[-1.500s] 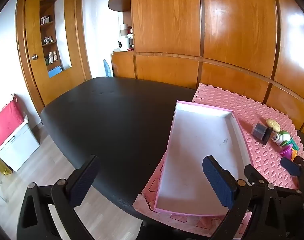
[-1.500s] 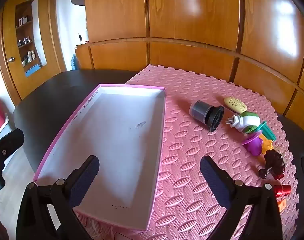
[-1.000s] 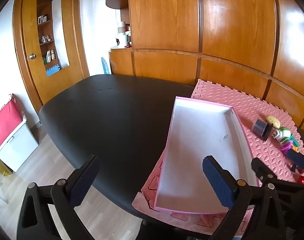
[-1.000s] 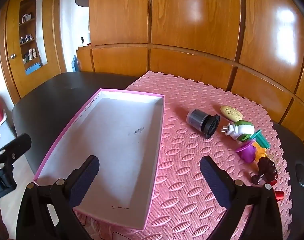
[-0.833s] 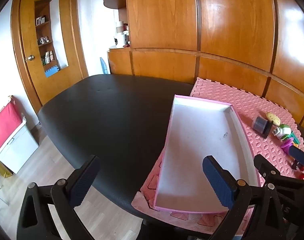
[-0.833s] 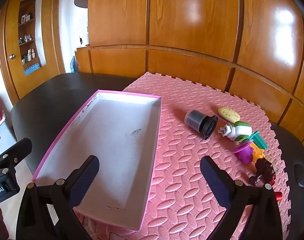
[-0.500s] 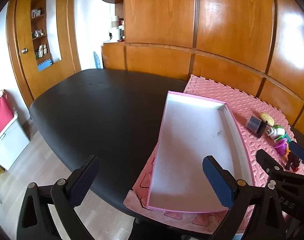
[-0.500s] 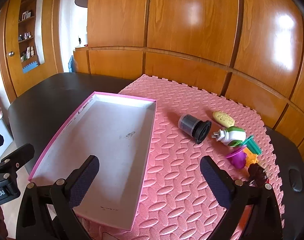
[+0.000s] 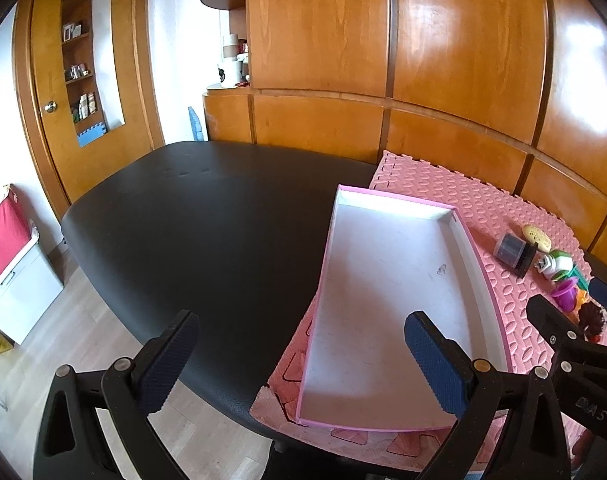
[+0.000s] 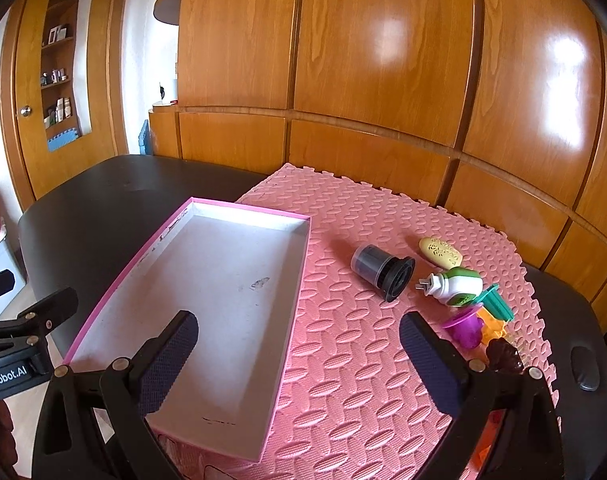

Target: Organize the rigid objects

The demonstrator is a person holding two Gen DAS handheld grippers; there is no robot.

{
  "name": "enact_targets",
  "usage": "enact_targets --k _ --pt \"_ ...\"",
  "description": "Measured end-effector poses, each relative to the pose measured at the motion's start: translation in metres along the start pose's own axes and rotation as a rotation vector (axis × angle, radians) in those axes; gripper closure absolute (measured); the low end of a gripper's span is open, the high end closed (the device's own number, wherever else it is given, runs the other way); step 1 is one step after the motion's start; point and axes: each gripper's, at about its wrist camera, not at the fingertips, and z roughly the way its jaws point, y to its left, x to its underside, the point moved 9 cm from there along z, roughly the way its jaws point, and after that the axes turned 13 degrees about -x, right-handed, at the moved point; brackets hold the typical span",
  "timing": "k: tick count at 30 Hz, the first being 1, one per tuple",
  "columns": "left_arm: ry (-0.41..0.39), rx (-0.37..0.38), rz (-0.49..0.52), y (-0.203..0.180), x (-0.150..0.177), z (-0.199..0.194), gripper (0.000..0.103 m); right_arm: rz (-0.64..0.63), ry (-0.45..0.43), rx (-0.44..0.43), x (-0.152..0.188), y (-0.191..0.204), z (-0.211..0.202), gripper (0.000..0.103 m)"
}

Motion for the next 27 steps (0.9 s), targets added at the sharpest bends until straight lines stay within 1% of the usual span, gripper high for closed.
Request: enact_targets --k 7,11,18,22,24,27 --pt "0.001 0.022 0.031 -0.012 -0.002 -0.002 0.000 0.013 0.010 0.000 0.005 -0.009 0.002 0.000" --pt "-0.005 0.059 0.069 -0.030 -0.007 -0.005 0.000 0.032 0.037 0.016 0.013 -0.028 0.005 0.000" --pt "-0.012 0.145 0.171 -0.081 -0.013 -0.012 0.000 0.039 0.099 0.115 0.025 -0.087 0.005 0.000" --pt "-0.005 0.201 0.236 -0.114 -0.012 -0.015 0.000 0.093 0.131 0.128 0.033 -0.126 -0.001 0.000" --pt "-0.013 0.219 0.255 -0.127 -0.014 -0.019 0.000 0.121 0.134 0.151 0.034 -0.151 -0.008 0.000" --pt "-0.003 0.263 0.287 -0.150 -0.016 -0.020 0.000 0.162 0.131 0.184 0.033 -0.188 -0.015 0.000"
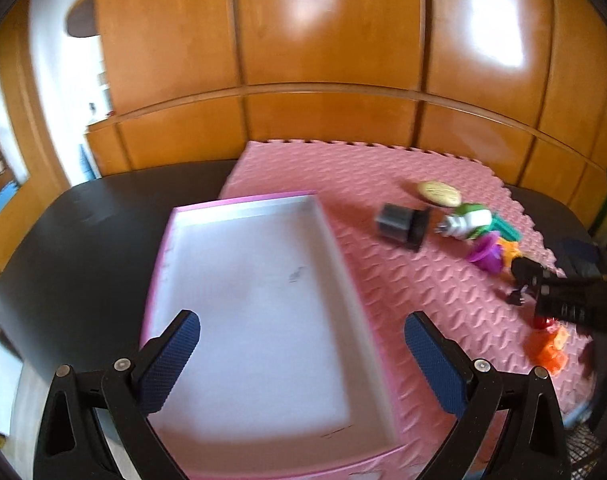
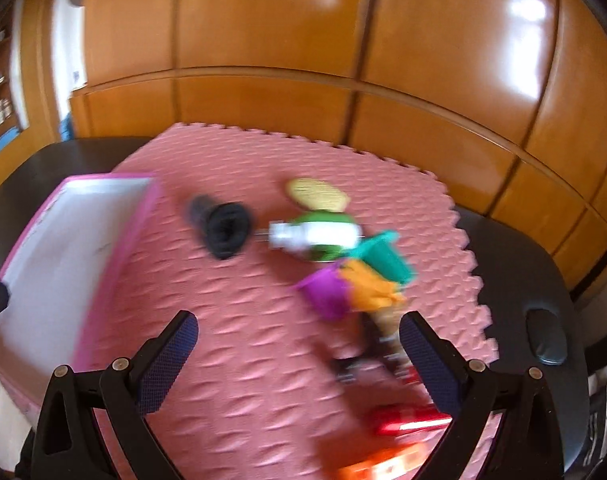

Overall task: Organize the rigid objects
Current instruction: 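Reach the left gripper to the grey black-capped cylinder and grasp it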

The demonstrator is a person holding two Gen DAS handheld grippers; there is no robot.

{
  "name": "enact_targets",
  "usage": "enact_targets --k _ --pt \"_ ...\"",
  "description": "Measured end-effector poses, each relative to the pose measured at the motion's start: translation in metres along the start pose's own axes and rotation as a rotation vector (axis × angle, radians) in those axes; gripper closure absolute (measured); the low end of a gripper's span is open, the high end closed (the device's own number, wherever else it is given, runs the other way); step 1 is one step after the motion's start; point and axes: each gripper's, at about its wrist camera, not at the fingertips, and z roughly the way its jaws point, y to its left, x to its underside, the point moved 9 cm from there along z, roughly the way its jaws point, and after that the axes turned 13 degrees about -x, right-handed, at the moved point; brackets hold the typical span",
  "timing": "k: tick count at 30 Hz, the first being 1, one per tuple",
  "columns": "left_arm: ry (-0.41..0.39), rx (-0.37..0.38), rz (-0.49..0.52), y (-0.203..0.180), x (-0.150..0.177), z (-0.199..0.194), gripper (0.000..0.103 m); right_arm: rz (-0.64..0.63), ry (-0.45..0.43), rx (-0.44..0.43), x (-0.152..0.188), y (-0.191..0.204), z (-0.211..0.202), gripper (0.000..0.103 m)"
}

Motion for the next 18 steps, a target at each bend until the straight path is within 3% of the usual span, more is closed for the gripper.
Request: enact_targets --k 5,8,11,18 --pt "0.017 0.073 0.051 -0.037 -0.016 0.008 0.000 0.106 -0.005 0.051 -0.003 -0.073 0.007 0.000" --pt "0.036 0.074 0.076 -0.053 -0.027 0.023 0.000 0.206 -0.008 0.041 0.007 -0.103 0.014 0.000" --pt "0.055 0.083 0.092 -0.066 -0.037 0.040 0.000 0.294 0.019 0.008 0.013 -0.115 0.019 0.001" --pt "0.080 0.116 0.172 -0.104 -0.059 0.084 0.000 0.307 -0.020 -0.033 0.002 -0.111 0.009 0.001"
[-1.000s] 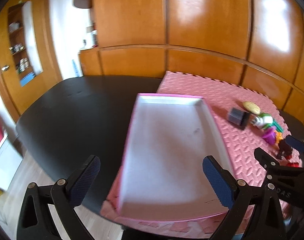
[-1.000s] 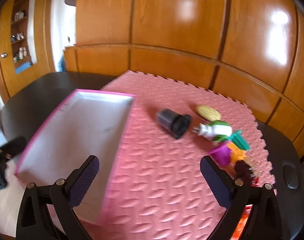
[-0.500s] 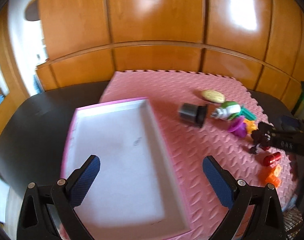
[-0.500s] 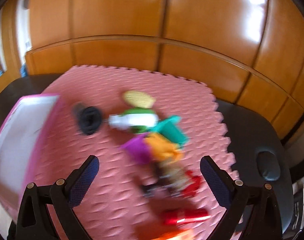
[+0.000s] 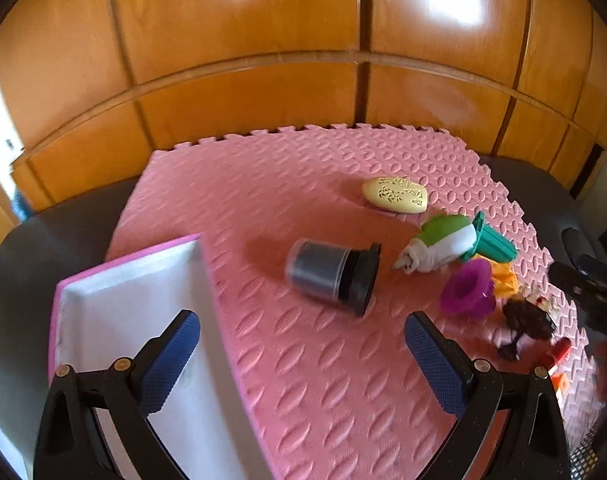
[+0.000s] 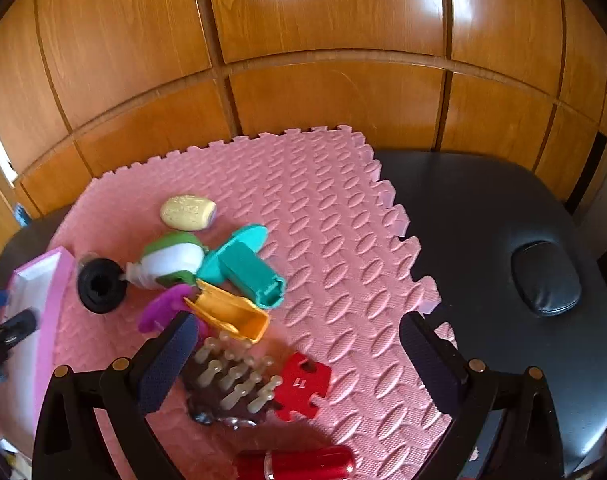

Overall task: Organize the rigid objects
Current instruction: 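Reach the left gripper to the grey black-capped cylinder and grasp it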

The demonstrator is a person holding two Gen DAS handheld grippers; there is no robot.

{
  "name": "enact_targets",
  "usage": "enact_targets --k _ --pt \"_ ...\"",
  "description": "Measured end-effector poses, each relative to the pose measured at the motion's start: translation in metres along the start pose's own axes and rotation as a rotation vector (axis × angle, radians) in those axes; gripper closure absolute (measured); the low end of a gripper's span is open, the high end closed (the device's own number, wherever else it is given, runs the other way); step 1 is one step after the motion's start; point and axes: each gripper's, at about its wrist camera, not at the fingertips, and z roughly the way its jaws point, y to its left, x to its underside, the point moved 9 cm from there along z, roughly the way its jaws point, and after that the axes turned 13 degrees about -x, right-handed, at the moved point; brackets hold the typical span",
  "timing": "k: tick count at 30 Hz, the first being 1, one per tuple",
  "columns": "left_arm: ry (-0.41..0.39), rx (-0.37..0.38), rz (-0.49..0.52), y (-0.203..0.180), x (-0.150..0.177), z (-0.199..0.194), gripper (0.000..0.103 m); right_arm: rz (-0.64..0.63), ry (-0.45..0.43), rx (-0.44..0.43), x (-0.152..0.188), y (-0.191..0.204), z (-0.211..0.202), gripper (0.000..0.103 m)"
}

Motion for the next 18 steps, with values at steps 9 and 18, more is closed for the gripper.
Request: enact_targets --k 9,18 --pt "0.025 -0.016 0.109 -0.022 -0.018 0.046 0.000 0.019 -0.028 -0.018 -0.008 -0.003 -0.004 0.000" --pt "0.086 0.086 0.075 -0.031 -0.019 0.070 0.040 0.038 -0.020 -0.025 -0.007 -0.005 -0.002 0.001"
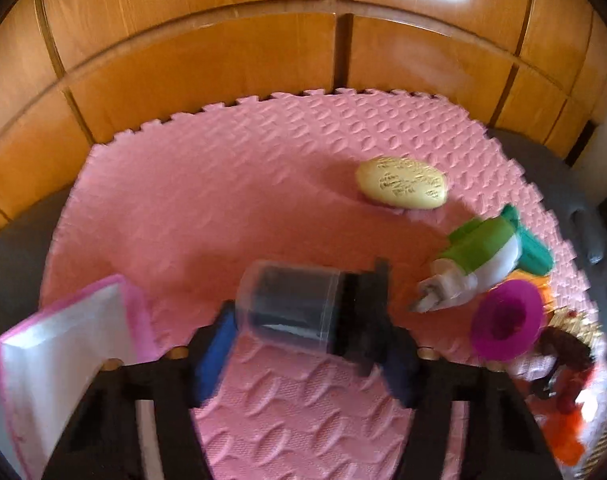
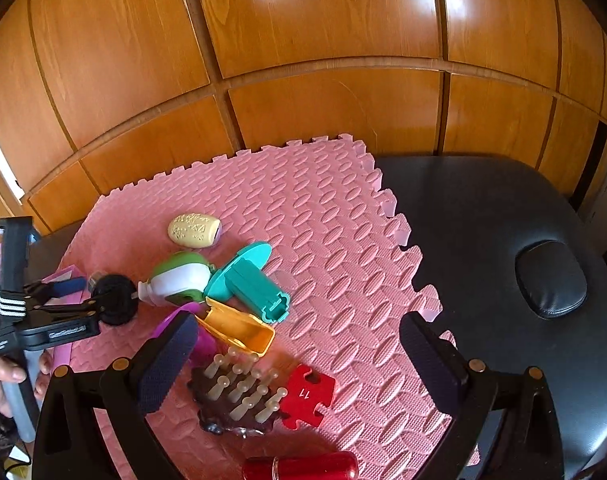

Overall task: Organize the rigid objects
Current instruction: 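Reach the left gripper to the grey black-capped cylinder and grasp it, then carry the cylinder toward the white tray with the left gripper while the right gripper grasps the oval sponge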

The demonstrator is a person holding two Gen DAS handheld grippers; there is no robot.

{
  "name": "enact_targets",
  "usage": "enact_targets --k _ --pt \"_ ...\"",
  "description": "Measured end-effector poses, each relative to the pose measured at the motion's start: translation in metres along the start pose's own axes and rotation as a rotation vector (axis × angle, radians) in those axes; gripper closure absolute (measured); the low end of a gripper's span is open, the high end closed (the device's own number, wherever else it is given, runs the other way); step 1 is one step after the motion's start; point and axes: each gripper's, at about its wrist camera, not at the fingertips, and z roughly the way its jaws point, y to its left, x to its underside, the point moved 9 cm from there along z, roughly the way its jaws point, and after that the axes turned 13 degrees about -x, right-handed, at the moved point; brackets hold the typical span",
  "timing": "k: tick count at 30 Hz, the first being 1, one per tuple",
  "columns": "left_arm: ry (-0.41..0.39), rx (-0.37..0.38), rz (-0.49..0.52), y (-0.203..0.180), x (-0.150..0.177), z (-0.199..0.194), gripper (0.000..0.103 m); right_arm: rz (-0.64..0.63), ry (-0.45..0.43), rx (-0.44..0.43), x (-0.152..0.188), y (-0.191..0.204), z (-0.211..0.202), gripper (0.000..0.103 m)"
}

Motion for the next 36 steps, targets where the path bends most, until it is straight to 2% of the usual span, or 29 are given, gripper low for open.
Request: enact_targets --k 3,7,12,17,22,26,28,31,36 --pt "-0.042 -0.028 0.011 0.001 0.000 -0.012 0.040 0.009 0.004 0.005 0.001 -0.003 0.001 0.003" --pt "-0.107 -0.030 -0.004 0.006 0.006 -0.044 0.040 0.022 0.011 0.009 0.003 -0.007 0.001 0.004" --pt "-0.129 0.003 -0.056 0.020 0.030 -0.085 0.040 0.023 0.016 0.014 0.005 -0.007 0.002 0.004" --pt "-0.131 0.007 -0.155 0.060 0.066 -0.119 0.040 0.025 0.035 -0.008 0.008 0.000 0.007 0.004" --pt "-0.140 -0.051 -0.240 0.108 0.095 -0.130 0.040 0.013 0.033 -0.052 -0.017 0.030 0.012 0.004" --pt "-0.129 -0.071 -0.297 0.133 0.118 -0.129 0.040 -0.028 0.058 -0.085 -0.049 0.064 0.038 0.004" --pt "-0.118 -0.065 -0.322 0.141 0.127 -0.126 0.040 -0.050 0.116 -0.073 -0.062 0.080 0.066 0.004" --pt "-0.095 -0.048 -0.359 0.149 0.136 -0.121 0.040 -0.017 0.195 -0.047 -0.069 0.089 0.104 0.004" --pt "-0.077 -0.031 -0.402 0.161 0.145 -0.117 0.040 0.103 0.253 -0.006 -0.074 0.088 0.149 0.004"
